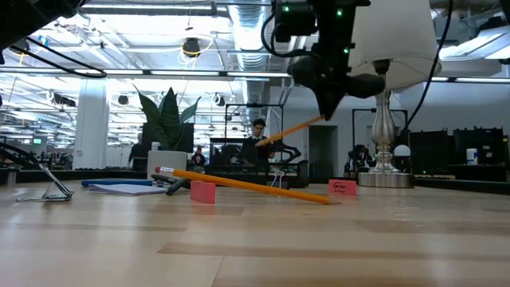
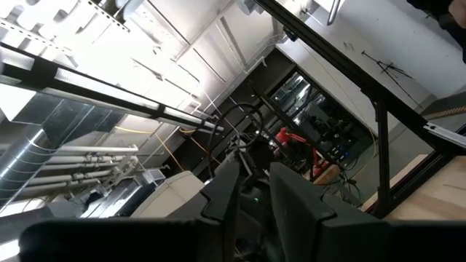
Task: Pick and place office supplies into organizer
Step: Put the top yellow pencil into the desk organizer
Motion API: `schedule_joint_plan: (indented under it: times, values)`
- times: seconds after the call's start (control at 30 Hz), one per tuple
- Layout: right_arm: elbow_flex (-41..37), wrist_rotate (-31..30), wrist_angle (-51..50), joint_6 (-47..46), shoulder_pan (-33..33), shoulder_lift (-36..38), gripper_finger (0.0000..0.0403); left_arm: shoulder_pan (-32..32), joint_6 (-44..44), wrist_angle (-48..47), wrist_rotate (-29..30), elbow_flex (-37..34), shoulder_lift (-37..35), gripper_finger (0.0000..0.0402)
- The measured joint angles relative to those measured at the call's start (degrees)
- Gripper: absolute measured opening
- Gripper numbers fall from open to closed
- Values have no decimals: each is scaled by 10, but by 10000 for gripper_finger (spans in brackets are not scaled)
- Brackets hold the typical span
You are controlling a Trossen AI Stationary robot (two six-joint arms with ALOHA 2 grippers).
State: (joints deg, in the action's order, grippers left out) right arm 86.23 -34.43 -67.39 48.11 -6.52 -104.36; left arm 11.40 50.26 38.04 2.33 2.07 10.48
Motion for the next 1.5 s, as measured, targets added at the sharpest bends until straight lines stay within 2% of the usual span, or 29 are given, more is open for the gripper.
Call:
schedule_joint_plan:
  times: [0.4,0.8,1.17,1.5]
  values:
    - [72,-122,47,98,-42,0,7,0,0,0,0,0,0,71]
    - [79,-155,220,263,-108,0,7,0,-1,-1,0,0,0,71]
    - [82,-250,349,440,-113,-26,7,0,-1,-2,0,0,0,71]
    - [120,-273,344,470,-103,-86,7,0,-1,-8,11,0,0,71]
